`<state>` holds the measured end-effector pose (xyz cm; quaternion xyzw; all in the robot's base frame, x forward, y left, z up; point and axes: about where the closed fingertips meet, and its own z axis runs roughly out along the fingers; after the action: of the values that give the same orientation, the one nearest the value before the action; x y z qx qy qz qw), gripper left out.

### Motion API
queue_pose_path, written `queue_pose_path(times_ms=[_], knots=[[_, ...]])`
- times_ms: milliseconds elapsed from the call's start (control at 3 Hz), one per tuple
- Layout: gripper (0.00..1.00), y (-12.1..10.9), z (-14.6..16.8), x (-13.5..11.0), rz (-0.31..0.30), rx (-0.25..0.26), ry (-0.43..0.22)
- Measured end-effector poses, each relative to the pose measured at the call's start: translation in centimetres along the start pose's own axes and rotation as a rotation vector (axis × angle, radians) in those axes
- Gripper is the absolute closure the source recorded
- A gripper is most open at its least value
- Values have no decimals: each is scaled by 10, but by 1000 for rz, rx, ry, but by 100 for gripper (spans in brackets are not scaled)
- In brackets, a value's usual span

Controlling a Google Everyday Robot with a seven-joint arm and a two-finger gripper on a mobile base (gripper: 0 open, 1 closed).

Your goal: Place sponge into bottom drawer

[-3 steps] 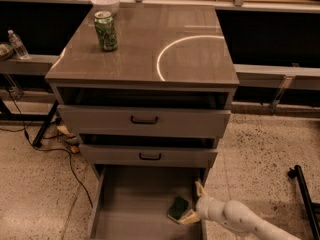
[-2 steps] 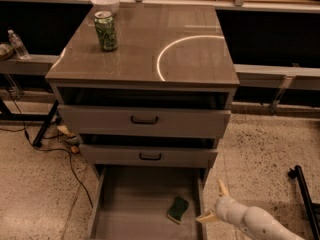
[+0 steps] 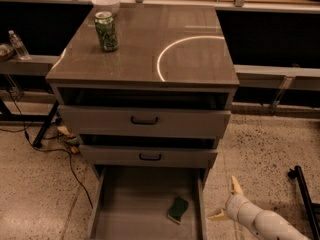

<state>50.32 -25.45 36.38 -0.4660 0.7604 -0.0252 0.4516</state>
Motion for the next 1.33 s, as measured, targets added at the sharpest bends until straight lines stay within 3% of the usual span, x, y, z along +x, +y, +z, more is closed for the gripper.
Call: queue_pose_path(times_ms=[333, 667, 1000, 1333], knots=[[0, -12, 2, -4, -16, 56, -22], [0, -92, -28, -36, -145, 308, -69], [0, -158, -68, -74, -293, 519, -102], [0, -208, -112, -142, -447, 680, -165]])
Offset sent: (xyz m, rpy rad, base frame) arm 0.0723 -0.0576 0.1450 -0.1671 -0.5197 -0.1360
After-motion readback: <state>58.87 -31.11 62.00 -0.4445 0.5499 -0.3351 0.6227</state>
